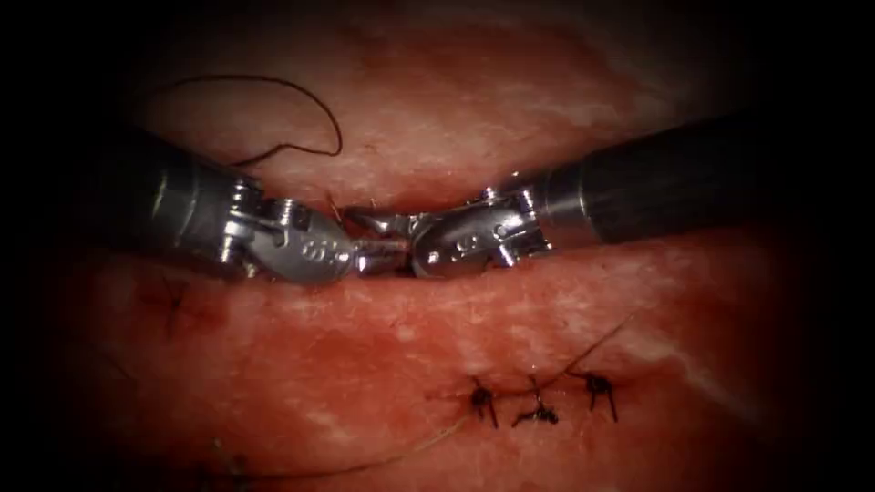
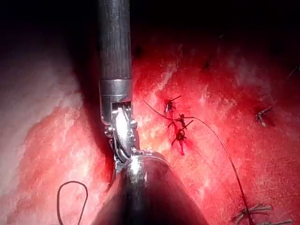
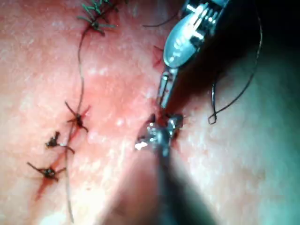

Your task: Wound Closure

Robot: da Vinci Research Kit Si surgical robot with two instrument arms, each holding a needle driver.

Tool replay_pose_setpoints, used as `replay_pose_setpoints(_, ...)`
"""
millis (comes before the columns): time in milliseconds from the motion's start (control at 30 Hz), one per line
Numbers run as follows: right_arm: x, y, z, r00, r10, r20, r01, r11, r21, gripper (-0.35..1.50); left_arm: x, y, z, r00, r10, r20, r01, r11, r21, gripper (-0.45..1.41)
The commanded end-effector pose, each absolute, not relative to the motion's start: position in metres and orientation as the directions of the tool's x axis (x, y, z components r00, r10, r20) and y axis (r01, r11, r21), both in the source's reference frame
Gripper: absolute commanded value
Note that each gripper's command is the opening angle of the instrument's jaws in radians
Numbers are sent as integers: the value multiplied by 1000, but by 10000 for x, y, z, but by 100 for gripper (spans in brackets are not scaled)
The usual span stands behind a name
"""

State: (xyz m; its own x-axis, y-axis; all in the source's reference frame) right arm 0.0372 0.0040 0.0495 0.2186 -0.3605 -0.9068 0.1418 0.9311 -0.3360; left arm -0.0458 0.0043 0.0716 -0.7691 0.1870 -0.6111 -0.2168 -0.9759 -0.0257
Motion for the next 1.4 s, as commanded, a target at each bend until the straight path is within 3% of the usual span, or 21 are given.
replay_pose_setpoints(33, 383, 34, 500, 209, -361, -909, 144, 930, -337, 121, -464, 38, 722, -769, 188, -611, -217, -976, -27, -45)
replay_pose_setpoints(933, 398, 29, 468, 145, -353, -924, 122, 934, -337, 123, -457, 36, 722, -770, 179, -612, -209, -978, -23, -45)
replay_pose_setpoints(1200, 401, 24, 464, 129, -352, -927, 120, 933, -338, 115, -457, 36, 723, -770, 179, -612, -209, -978, -23, -45)
replay_pose_setpoints(1267, 402, 23, 463, 126, -352, -927, 122, 933, -338, 106, -457, 35, 724, -770, 178, -613, -208, -978, -23, -45)
replay_pose_setpoints(1333, 403, 24, 463, 117, -352, -929, 132, 932, -337, 83, -458, 33, 725, -768, 178, -615, -207, -978, -25, -45)
replay_pose_setpoints(1367, 403, 24, 464, 116, -352, -929, 136, 932, -337, 54, -459, 33, 725, -767, 177, -616, -206, -978, -26, -45)
replay_pose_setpoints(1400, 402, 24, 464, 106, -353, -930, 144, 931, -337, 9, -460, 31, 726, -767, 177, -617, -205, -978, -26, -45)
